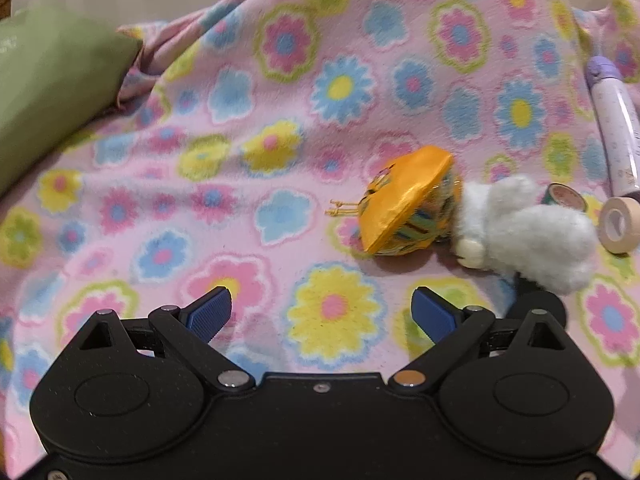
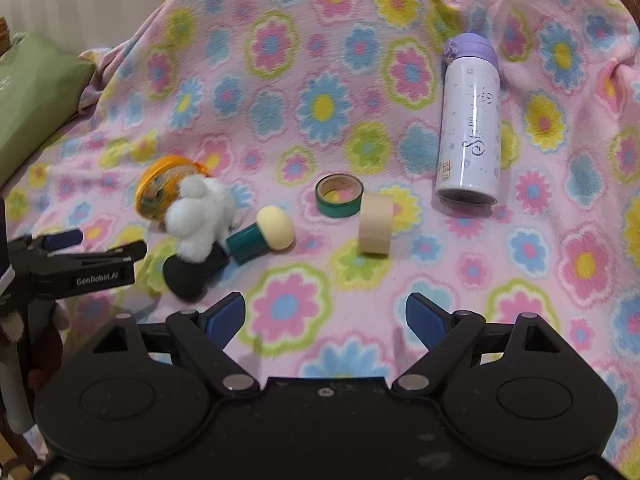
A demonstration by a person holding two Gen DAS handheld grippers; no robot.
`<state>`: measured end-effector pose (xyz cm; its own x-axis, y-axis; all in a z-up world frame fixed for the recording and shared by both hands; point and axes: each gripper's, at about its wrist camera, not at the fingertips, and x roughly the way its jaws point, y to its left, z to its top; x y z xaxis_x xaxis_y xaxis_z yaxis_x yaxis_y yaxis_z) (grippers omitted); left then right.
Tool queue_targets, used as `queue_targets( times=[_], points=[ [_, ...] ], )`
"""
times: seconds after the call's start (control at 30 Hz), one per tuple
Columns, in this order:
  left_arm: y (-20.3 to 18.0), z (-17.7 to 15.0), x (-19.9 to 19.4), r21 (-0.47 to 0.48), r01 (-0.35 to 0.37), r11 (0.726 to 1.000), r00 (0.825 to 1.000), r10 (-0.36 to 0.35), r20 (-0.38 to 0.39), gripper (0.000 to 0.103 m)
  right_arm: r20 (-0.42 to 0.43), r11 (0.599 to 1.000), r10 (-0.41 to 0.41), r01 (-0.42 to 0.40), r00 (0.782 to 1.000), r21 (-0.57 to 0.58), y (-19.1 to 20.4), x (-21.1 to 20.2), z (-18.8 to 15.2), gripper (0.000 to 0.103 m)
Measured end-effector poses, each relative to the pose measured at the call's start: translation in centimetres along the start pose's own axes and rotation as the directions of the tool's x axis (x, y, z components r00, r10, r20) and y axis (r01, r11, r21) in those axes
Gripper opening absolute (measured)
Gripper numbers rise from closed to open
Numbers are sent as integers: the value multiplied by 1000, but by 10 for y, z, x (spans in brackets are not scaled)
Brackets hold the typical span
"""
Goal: Organize soft objects
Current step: 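Move both tools back over the blanket toward the remaining items, then grasp the orange satin pouch with the left tool while the right tool approaches the beige tape roll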
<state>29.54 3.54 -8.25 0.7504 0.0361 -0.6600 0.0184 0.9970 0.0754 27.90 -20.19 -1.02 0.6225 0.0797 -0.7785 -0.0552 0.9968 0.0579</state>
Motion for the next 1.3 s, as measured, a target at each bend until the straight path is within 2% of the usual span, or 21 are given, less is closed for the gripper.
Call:
queue_targets(
  times=[0.17,0.53,0.6,0.77,1.0,1.1,1.17,1.3],
  points=[
    [6,-3,13,-49,19,999,999,-21,-27,94,23,1000,-18,17,1000,24,-7,17,9,88],
    [4,-3,18,-43,25,999,999,-26,-38,98,69,994,-68,62,995,92,-16,62,23,89],
    [4,-4,18,-43,24,999,999,-25,-38,98,73,990,-97,89,993,111,-20,67,25,89],
    [4,-4,18,-45,26,999,999,-28,-37,98,69,971,-160,145,985,189,-44,70,24,89],
    [4,-4,18,-45,27,999,999,-28,-37,98,90,934,-210,173,973,314,-73,58,19,90],
    [4,-4,18,-44,26,999,999,-28,-37,98,88,947,-187,156,978,281,-67,62,18,91],
    [4,-4,18,-44,26,999,999,-28,-37,98,92,955,-196,168,976,242,-59,67,17,95],
    [4,-4,18,-44,27,999,999,-29,-36,98,97,953,-230,204,968,226,-51,82,17,96]
  ],
)
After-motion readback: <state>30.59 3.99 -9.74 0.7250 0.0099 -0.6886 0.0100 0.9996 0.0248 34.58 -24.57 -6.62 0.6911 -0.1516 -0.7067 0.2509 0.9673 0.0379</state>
